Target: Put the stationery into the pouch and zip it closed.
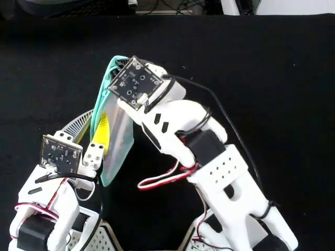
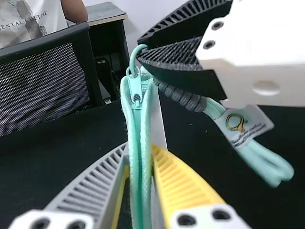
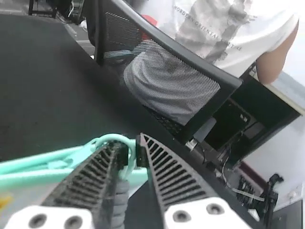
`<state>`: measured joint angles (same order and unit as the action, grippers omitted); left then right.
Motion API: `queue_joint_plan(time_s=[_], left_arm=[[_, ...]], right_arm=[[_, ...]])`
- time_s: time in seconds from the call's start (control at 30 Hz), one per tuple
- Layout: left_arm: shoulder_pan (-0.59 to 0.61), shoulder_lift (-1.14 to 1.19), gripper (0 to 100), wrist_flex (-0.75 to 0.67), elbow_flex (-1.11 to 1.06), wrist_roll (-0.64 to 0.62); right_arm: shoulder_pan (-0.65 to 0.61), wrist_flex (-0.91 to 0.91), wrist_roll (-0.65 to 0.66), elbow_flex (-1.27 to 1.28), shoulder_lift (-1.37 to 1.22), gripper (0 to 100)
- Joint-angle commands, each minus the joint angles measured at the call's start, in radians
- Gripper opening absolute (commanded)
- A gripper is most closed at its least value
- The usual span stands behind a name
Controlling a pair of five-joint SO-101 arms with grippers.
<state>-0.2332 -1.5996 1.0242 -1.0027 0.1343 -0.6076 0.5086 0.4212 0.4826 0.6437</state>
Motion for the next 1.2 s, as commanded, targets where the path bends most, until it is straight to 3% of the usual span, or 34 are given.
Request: queue_joint_plan(time_s=[0.0,0.17,0.8,1.17], left_arm=[[-0.005,0.008,3,0.032,-0.028,0.0],[-0.007,0.008,3,0.032,-0.028,-0.002],[-0.002,0.008,3,0.026,-0.067,-0.008],[-0.002,0.008,3,0.031,-0.068,-0.008]], right_arm=[[0.057,-0.123,-0.034,0.045,0.002,1.2],[0.078,-0.226,-0.064,0.096,-0.002,1.2],[0.184,-0.252,-0.057,0.076,-0.005,1.2],[0.279,-0.334,-0.064,-0.005,-0.254,1.2]])
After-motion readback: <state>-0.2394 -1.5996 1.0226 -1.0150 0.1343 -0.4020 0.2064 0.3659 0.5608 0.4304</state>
